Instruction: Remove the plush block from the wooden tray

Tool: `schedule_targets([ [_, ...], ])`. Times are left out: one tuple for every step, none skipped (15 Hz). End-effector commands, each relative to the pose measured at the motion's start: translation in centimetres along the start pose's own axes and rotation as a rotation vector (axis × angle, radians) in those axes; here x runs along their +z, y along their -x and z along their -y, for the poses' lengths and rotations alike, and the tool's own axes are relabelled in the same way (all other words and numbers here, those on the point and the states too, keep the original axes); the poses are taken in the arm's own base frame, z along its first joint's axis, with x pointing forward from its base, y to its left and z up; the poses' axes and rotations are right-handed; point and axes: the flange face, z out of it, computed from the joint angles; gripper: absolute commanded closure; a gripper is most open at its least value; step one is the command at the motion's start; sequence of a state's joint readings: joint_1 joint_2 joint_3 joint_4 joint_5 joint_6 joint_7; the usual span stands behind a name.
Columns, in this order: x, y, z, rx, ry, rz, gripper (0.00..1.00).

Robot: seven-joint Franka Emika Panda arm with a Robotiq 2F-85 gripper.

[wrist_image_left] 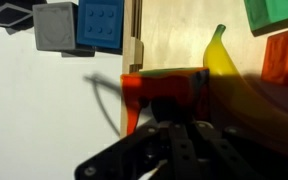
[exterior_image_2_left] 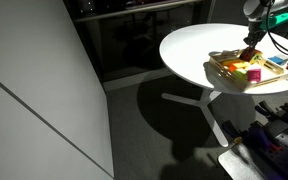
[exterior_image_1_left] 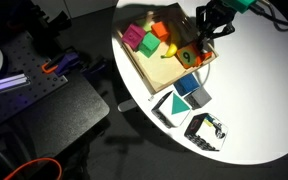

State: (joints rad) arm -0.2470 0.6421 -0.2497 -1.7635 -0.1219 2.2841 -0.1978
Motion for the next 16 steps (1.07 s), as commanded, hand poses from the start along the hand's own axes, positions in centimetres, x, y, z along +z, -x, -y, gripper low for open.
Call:
schedule_targets([
  [-2.0, 0.6, -0.3, 0.007, 0.013, 0.013, 0.98],
  [-2.5, 0.7, -0.3, 0.012, 0.016, 0.011, 0.97],
  [-3.0, 0.8, -0.4, 0.016, 0.018, 0.007, 0.97],
  [-3.8, 1.0, -0.5, 0.021, 0.023, -0.001, 0.97],
  [-4.5, 1.0, -0.6, 0.026, 0.027, -0.012, 0.97],
  [-5.5, 0.9, -0.6, 0.028, 0.027, -0.026, 0.97],
  [-6.3, 0.7, -0.5, 0.027, 0.026, -0.043, 0.97],
  [-7.3, 0.4, -0.3, 0.023, 0.024, -0.061, 0.97],
  [-8.1, 0.1, 0.0, 0.020, 0.026, -0.079, 0.97],
  [-9.1, -0.3, 0.3, 0.019, 0.031, -0.103, 0.97],
  [-10.0, -0.8, 0.7, 0.019, 0.034, -0.118, 0.97],
  [-10.9, -1.3, 1.1, 0.013, 0.036, -0.135, 0.97],
  [-11.6, -1.8, 1.5, 0.010, 0.038, -0.145, 0.97],
  [-12.2, -2.5, 2.0, 0.003, 0.039, -0.155, 0.97],
  [-12.7, -3.0, 2.6, -0.007, 0.036, -0.165, 0.97],
  [-13.3, -3.6, 3.4, -0.023, 0.033, -0.177, 0.97],
])
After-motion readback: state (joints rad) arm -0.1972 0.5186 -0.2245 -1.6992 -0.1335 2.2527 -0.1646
